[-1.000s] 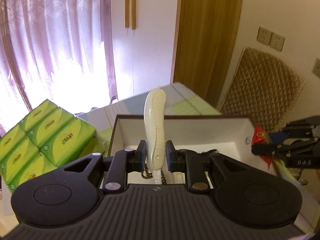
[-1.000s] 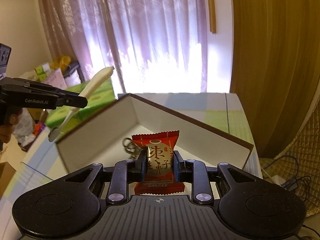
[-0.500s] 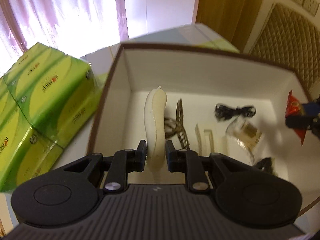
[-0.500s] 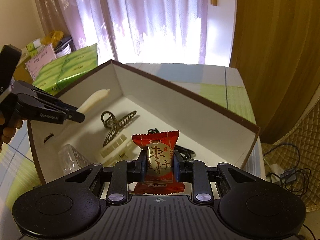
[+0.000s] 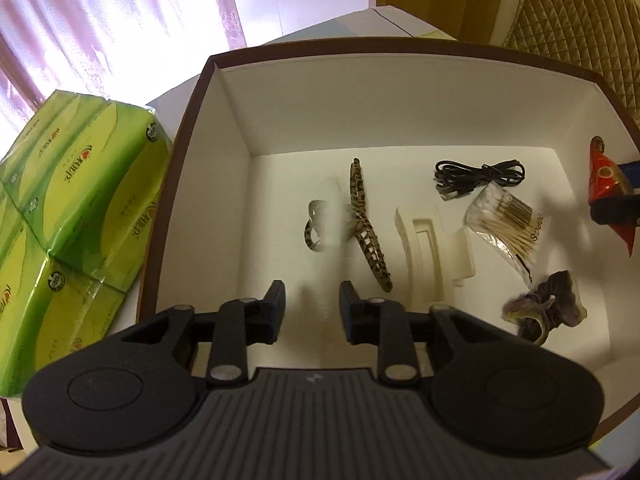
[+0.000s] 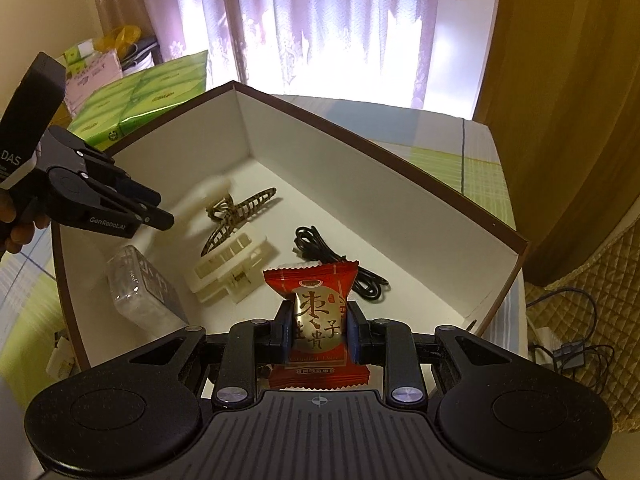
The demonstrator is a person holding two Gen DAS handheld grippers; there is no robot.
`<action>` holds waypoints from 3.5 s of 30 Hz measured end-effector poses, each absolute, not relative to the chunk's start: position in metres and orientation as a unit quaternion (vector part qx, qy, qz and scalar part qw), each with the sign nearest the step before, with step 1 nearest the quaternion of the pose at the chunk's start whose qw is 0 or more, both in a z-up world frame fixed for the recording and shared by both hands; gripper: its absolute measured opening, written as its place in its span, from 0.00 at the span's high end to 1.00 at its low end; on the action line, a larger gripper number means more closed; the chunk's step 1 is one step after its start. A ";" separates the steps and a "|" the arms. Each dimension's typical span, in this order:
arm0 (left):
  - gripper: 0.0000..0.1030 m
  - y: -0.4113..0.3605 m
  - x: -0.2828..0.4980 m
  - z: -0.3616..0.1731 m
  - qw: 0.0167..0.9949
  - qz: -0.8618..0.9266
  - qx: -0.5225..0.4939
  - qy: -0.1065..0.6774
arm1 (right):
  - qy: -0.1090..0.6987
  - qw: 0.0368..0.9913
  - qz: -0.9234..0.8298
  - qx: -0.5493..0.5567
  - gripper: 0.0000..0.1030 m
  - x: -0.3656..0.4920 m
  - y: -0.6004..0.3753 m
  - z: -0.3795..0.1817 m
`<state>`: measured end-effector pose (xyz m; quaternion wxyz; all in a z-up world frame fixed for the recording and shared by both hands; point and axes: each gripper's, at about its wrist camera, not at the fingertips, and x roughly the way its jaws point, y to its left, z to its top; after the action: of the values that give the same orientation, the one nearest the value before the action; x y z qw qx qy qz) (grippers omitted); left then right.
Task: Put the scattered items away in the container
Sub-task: 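Lower the white toothbrush and red snack packet into the box and open both tools, then lift both open tools out of the box back toward the table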
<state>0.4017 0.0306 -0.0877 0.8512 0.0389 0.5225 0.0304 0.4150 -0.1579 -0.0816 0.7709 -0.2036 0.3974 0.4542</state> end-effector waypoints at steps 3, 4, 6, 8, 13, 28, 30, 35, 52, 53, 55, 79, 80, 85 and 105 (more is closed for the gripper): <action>0.70 0.031 0.400 -0.088 0.851 0.033 0.039 0.522 | 0.396 0.765 0.459 -0.214 0.72 0.413 -0.157 -0.081; 0.70 0.032 0.399 -0.088 0.852 0.032 0.038 0.522 | 0.396 0.763 0.461 -0.219 0.72 0.412 -0.156 -0.082; 0.68 0.033 0.397 -0.086 0.852 0.030 0.030 0.521 | 0.394 0.757 0.466 -0.231 0.72 0.411 -0.155 -0.083; 0.68 0.034 0.394 -0.084 0.853 0.028 0.026 0.520 | 0.394 0.752 0.470 -0.243 0.72 0.410 -0.154 -0.085; 0.67 0.036 0.389 -0.078 0.856 0.026 0.023 0.516 | 0.392 0.735 0.480 -0.275 0.72 0.405 -0.151 -0.089; 0.31 0.034 0.375 -0.060 0.861 0.005 0.018 0.509 | 0.347 0.707 0.501 -0.358 0.00 0.387 -0.144 -0.099; 0.29 0.033 0.373 -0.058 0.861 0.004 0.022 0.508 | 0.352 0.704 0.506 -0.353 0.00 0.387 -0.144 -0.096; 0.13 0.028 0.367 -0.052 0.862 -0.005 0.028 0.507 | 0.373 0.701 0.510 -0.330 0.00 0.387 -0.146 -0.090; 0.08 0.008 0.350 -0.033 0.864 -0.011 0.052 0.500 | 0.365 0.727 0.499 -0.298 0.00 0.371 -0.164 -0.069; 0.08 0.007 0.349 -0.031 0.865 -0.011 0.053 0.499 | 0.364 0.728 0.499 -0.298 0.00 0.371 -0.165 -0.068; 0.08 0.005 0.346 -0.028 0.866 -0.014 0.053 0.497 | 0.362 0.730 0.498 -0.297 0.00 0.368 -0.167 -0.066; 0.08 -0.004 0.265 -0.006 0.875 -0.028 0.050 0.481 | 0.341 0.764 0.484 -0.254 0.00 0.315 -0.202 -0.037; 0.08 -0.002 0.258 -0.005 0.876 -0.028 0.049 0.480 | 0.340 0.766 0.485 -0.251 0.00 0.311 -0.204 -0.035; 0.08 0.005 0.228 -0.003 0.878 -0.025 0.046 0.476 | 0.335 0.774 0.485 -0.229 0.00 0.293 -0.212 -0.030; 0.08 0.031 0.129 -0.046 0.866 0.048 -0.027 0.496 | 0.412 0.765 0.477 -0.134 0.00 0.215 -0.214 -0.077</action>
<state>0.1290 0.0305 -0.0464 0.8664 -0.0272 0.4963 0.0481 0.2153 -0.2136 -0.0766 0.7645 -0.1338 0.4119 0.4774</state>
